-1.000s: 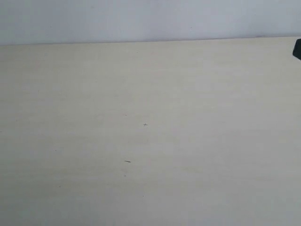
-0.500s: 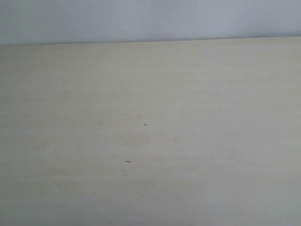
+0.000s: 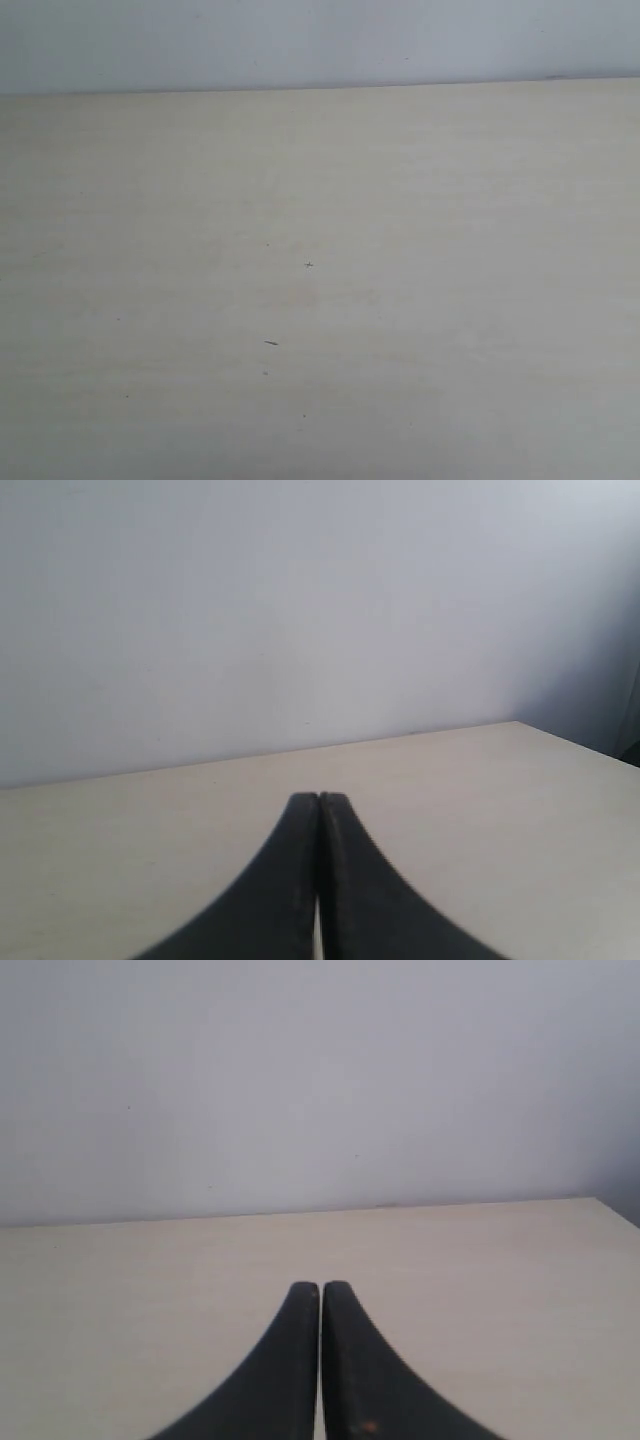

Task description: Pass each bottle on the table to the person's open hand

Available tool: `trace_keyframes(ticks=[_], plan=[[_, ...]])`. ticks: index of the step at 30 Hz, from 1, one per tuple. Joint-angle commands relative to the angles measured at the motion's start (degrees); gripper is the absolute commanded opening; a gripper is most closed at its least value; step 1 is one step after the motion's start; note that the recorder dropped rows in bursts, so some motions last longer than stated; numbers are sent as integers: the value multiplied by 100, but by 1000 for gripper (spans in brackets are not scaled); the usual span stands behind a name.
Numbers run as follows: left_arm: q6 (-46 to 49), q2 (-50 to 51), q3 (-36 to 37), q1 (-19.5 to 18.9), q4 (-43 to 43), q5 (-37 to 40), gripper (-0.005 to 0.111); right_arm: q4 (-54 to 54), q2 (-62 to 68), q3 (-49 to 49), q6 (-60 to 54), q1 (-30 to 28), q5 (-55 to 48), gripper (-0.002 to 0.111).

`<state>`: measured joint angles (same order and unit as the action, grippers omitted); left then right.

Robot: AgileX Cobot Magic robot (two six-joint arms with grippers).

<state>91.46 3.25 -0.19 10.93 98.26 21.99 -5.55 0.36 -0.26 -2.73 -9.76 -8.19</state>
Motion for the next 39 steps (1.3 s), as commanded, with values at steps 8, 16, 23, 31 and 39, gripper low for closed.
trace_keyframes(ticks=[8, 16, 23, 31, 39], plan=[[-11, -20, 19, -16, 3, 18, 0, 302, -36, 26, 144, -27, -114, 1], [-11, -20, 19, -16, 3, 18, 0, 302, -36, 26, 144, -27, -114, 1], [-11, -20, 19, -16, 3, 18, 0, 302, -36, 26, 144, -27, -114, 1], [-11, -20, 19, -16, 3, 2, 0, 288, -36, 26, 144, -27, -112, 1], [-11, -20, 19, -16, 3, -29, 0, 288, -36, 26, 144, -27, -112, 1]])
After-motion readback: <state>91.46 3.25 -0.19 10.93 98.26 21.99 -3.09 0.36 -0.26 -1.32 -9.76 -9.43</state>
